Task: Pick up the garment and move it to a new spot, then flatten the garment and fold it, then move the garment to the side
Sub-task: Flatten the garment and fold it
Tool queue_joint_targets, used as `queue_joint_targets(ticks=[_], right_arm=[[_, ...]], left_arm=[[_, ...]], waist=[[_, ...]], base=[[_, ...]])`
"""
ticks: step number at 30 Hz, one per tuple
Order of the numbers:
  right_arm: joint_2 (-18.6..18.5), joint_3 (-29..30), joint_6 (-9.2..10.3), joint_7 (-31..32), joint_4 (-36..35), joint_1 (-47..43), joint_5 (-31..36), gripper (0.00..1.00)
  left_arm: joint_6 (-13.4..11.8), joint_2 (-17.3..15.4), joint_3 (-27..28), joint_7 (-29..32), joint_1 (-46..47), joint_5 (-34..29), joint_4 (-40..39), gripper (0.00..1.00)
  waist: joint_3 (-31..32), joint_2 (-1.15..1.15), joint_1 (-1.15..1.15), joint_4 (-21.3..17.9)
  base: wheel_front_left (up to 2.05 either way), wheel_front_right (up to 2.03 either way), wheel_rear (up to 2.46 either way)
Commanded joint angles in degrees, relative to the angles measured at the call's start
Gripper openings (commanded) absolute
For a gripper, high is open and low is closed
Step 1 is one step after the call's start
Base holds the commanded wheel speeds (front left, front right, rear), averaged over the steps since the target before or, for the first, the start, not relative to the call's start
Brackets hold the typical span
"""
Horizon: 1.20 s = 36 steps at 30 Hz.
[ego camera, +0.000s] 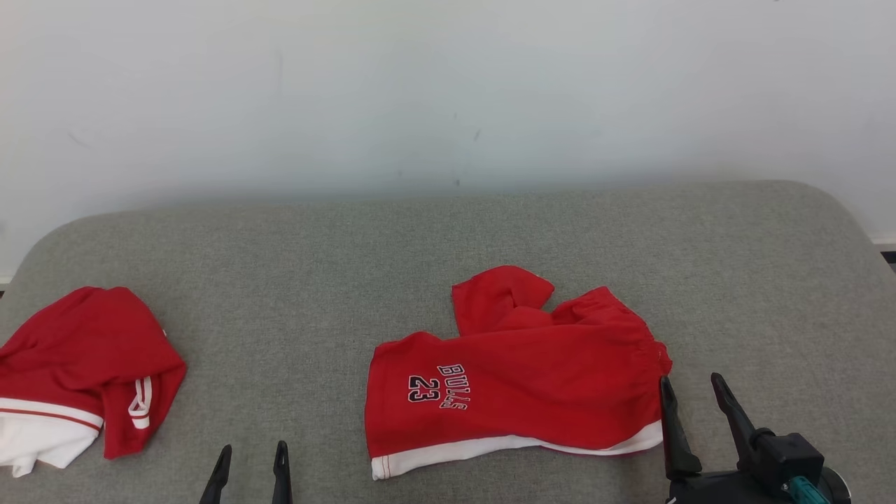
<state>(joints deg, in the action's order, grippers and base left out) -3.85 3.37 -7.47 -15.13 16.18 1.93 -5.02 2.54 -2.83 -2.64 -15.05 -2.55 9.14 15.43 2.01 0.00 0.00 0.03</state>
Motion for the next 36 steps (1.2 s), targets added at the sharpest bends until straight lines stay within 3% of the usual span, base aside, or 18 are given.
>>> queue_joint_targets(ticks=[1, 12, 24, 36], right_arm=[[0.22, 0.19, -0.06, 0.00, 0.08, -0.61, -0.26, 1.00], [0.01, -0.24, -0.06, 0.00, 0.64, -0.12, -0.28, 1.00], [-3.20, 0.53, -0.05, 0.00, 2.30, 2.98, -0.31, 1.00], [-4.19, 0.48, -0.05, -0.01, 3.59, 4.13, -0.92, 1.00]], left_arm=[[0.15, -0.11, 0.12, -0.20, -0.86, -0.30, 0.06, 1.00], [0.02, -0.09, -1.24, -0.20, -0.25, 2.03, -0.82, 1.00], [0.85, -0.12, -10.06, -0.20, 4.57, 6.49, 1.94, 1.00], [1.05, -0.14, -14.56, -0.20, 4.76, 8.62, 5.11, 1.00]], waist=[[0.10, 0.00, 0.00, 0.08], [-2.19, 0.00, 0.00, 0.07], [-10.86, 0.00, 0.00, -1.04], [-12.11, 0.00, 0.00, -2.65]], base=[[0.00, 0.00, 0.00], [0.00, 0.00, 0.00], [0.00, 0.00, 0.00], [0.00, 0.00, 0.00]])
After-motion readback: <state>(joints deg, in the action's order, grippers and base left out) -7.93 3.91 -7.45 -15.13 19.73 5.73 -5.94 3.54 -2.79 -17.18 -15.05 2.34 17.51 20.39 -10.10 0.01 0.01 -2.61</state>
